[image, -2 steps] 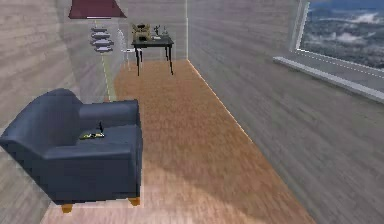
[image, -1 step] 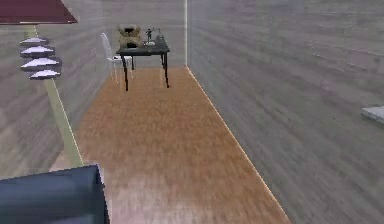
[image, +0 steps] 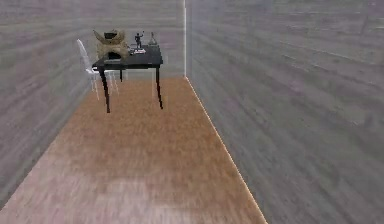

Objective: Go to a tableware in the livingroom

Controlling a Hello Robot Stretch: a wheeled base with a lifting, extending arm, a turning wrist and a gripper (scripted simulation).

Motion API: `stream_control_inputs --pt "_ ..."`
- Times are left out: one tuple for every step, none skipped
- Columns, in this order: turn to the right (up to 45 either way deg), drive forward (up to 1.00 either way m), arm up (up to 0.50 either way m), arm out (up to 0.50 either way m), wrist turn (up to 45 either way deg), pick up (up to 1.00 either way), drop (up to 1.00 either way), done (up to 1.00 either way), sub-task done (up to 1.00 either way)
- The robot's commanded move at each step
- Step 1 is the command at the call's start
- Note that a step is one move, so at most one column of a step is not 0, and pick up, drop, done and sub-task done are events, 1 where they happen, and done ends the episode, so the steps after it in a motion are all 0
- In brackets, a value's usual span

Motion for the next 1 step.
stream_control_inputs --pt "0.0 1.00 0.00 0.00 0.0 0.00 0.00 0.00 0.00"
